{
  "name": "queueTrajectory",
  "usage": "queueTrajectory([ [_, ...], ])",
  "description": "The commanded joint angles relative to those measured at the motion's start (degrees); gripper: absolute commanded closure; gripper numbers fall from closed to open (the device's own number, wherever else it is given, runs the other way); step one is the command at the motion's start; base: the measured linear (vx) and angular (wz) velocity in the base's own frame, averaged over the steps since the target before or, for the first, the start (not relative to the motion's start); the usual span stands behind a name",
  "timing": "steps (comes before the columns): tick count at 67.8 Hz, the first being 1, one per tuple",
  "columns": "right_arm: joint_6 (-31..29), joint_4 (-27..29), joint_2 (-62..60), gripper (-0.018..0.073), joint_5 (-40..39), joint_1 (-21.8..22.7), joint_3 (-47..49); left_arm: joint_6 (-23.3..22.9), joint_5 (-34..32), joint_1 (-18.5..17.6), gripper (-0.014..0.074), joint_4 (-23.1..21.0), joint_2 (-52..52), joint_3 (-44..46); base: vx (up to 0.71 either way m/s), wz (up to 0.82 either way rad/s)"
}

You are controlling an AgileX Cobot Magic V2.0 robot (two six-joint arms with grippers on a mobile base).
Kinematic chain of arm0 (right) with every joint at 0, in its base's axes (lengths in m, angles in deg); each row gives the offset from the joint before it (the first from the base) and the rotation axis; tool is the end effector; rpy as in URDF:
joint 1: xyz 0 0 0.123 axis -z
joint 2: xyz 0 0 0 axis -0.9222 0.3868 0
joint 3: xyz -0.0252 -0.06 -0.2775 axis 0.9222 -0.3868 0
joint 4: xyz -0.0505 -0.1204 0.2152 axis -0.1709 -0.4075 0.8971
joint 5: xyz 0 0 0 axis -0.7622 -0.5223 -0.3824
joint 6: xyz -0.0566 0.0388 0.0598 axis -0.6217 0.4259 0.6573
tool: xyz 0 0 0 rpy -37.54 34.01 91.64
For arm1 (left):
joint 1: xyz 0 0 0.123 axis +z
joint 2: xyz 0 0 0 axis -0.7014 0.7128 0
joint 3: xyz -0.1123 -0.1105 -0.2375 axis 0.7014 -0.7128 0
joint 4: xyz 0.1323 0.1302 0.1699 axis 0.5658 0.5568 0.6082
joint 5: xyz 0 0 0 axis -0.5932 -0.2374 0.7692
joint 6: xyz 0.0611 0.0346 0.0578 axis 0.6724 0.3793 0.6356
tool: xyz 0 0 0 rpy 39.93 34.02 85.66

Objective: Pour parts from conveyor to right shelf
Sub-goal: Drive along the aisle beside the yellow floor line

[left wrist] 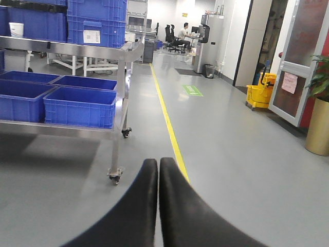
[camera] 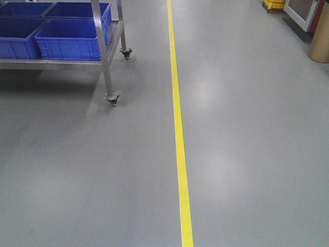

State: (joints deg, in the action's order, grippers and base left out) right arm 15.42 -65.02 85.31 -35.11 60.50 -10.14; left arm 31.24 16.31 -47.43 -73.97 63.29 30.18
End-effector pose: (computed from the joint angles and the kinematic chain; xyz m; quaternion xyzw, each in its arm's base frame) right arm 0.0357 0.0010 0.2706 -0.0356 0.7217 0.0230 0.6909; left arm 0.0562 -0.0026 0.1978 -0.0361 0.7060 -0.0701 0.7038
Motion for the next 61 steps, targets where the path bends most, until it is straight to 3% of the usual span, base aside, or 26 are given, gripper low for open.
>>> queueTrajectory([
  [1, -0.42, -0.36, 0.79, 0.0564, -4.55, 0.33, 1.45, -0.25, -4.32, -0.16, 0.0603, -0.49, -0.41, -1.23, 0.68, -0.06],
  [61, -0.42, -0.36, 0.79, 0.0564, -4.55, 0.33, 1.45, -0.25, -4.32, -0.16, 0.0603, -0.49, -0.41, -1.23, 0.63, -0.02],
])
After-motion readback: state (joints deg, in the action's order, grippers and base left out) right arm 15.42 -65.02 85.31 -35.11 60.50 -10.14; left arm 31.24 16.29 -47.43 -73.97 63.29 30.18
